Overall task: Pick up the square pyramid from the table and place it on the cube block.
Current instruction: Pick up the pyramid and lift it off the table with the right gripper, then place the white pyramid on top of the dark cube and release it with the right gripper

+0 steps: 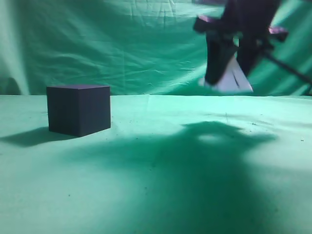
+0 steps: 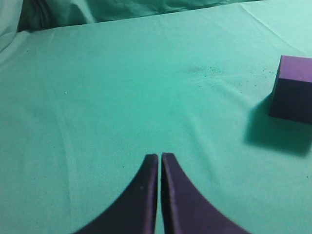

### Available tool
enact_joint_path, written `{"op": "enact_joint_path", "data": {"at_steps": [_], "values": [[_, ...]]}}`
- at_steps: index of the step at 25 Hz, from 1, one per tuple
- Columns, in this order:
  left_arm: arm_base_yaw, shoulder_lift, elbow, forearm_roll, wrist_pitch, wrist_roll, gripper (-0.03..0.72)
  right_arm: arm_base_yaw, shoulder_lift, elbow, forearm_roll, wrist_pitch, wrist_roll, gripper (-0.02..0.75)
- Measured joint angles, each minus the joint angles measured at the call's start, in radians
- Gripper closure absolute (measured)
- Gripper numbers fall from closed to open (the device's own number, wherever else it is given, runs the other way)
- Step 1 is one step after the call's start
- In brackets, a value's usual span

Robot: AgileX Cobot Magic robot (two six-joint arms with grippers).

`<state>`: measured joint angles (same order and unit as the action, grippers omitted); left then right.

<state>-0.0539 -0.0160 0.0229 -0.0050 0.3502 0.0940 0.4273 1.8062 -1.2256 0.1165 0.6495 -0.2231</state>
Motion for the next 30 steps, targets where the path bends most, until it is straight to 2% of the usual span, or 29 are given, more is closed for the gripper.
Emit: {"op": "enact_joint_path", "data": {"at_steps": [4, 7, 14, 15, 16, 18, 24, 30], "values": [[0.000, 0.000, 0.000, 0.000, 0.000, 0.000, 0.688, 0.002, -0.045, -0.110, -0.008, 0.080, 0.000, 0.360], [0.000, 0.000, 0.000, 0.000, 0.000, 0.000, 0.688, 0.047, -0.058, -0.205, -0.012, 0.191, -0.005, 0.360], [0.000, 0.000, 0.000, 0.000, 0.000, 0.000, 0.688, 0.291, -0.010, -0.434, -0.013, 0.362, -0.041, 0.360], [0.000, 0.000, 0.000, 0.000, 0.000, 0.000, 0.688, 0.317, 0.015, -0.468, -0.013, 0.386, -0.043, 0.360], [0.000, 0.000, 0.000, 0.000, 0.000, 0.000, 0.688, 0.344, 0.044, -0.502, -0.013, 0.404, -0.043, 0.402], [0.000, 0.000, 0.000, 0.000, 0.000, 0.000, 0.688, 0.383, 0.103, -0.560, -0.017, 0.446, -0.043, 0.379], [0.000, 0.000, 0.000, 0.000, 0.000, 0.000, 0.688, 0.417, 0.280, -0.700, -0.052, 0.498, -0.043, 0.379], [0.000, 0.000, 0.000, 0.000, 0.000, 0.000, 0.688, 0.417, 0.359, -0.746, -0.056, 0.510, -0.043, 0.379]]}}
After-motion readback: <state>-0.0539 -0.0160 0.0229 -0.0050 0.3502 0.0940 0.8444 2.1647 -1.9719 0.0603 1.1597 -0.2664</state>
